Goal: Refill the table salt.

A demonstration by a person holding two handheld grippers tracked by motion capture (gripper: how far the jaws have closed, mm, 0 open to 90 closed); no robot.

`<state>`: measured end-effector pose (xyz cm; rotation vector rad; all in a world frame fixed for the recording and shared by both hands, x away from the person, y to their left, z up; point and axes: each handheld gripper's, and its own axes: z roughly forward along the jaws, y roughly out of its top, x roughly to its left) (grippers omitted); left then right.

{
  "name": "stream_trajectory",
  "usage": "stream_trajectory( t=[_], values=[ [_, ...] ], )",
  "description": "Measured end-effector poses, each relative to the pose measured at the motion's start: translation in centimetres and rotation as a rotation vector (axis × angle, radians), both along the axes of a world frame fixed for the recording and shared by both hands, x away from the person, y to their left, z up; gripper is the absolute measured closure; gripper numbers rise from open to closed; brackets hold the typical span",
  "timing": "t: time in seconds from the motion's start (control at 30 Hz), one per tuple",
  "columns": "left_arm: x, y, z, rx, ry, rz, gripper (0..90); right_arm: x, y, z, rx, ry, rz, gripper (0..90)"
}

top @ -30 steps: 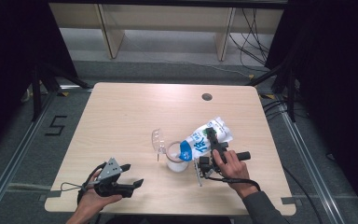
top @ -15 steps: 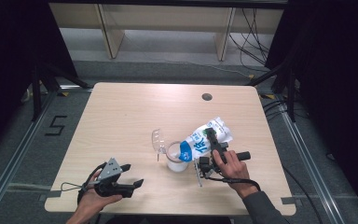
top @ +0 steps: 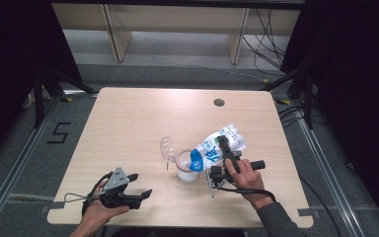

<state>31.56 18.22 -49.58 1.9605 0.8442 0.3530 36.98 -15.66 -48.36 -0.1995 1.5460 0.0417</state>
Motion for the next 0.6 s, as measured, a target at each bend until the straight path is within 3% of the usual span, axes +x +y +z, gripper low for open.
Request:
stream_trajectory(
  t=[0.23,0.37,0.47,0.5,0.6],
  values=[
    [0.01,0.06,0.02,0.007,0.0,-0.002,23.8,-0.03,-0.03,-0.13,0.014,0.002,-0.003,70.4],
    [0.0,0.02,0.01,0.002,0.0,-0.001,23.8,-0.07,0.06,0.09,-0.014,0.007,-0.006,70.7],
    [0.0,0.06,0.03,0.007,0.001,-0.002,23.9,-0.11,0.06,0.03,-0.007,0.013,-0.012,70.9],
    [-0.01,0.05,0.02,0.005,0.001,-0.001,23.8,0.04,0.02,-0.03,-0.001,0.003,0.011,71.0],
    [-0.01,0.02,0.01,0.001,0.001,0.0,23.8,-0.1,0.07,0.03,-0.005,0.014,-0.008,71.2]
  ],
)
